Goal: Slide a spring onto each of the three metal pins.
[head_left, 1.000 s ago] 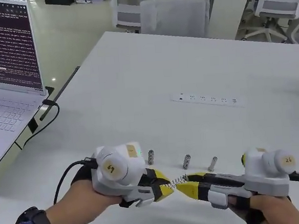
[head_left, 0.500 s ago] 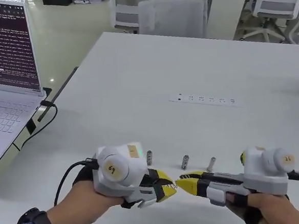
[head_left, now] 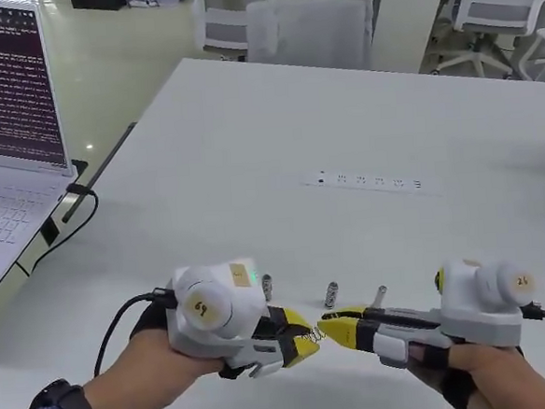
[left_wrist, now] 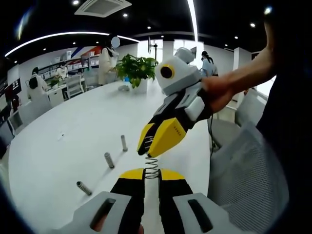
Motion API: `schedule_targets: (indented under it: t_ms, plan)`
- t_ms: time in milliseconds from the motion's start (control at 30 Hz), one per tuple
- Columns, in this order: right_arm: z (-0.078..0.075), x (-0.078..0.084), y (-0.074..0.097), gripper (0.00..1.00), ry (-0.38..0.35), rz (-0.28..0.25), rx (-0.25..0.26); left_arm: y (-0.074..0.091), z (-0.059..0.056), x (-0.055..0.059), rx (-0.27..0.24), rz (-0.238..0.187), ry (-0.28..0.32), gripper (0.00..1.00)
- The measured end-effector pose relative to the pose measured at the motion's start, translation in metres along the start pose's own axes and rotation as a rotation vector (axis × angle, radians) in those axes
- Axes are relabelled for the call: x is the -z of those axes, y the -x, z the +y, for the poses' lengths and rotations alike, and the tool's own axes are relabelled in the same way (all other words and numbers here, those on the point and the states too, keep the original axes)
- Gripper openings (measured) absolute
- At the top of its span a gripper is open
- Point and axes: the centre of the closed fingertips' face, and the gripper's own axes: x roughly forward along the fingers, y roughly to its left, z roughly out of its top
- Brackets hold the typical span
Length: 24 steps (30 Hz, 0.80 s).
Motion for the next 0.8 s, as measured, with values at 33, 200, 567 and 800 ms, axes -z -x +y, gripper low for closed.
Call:
schedule_targets:
  t_ms: [33, 200, 567, 800]
  plan:
    - [0.001, -0.001, 0.000, 0.09, 0.003, 0.000, -0.005, 0.000, 0.000, 0.000, -0.001, -0.002, 0.002, 0.02]
    - [0.004, -0.004, -0.001, 0.09, 0.033, 0.015, 0.003, -0.003, 0.000, -0.001, -0.002, -0.008, 0.005, 0.02]
    - [0.006, -0.010, -0.002, 0.08, 0.052, 0.012, 0.002, -0.008, 0.000, -0.003, -0.008, -0.019, 0.015, 0.04]
    - [0.008, -0.011, -0.004, 0.08, 0.073, 0.021, -0.003, -0.007, -0.001, -0.005, 0.001, -0.029, 0.035, 0.03]
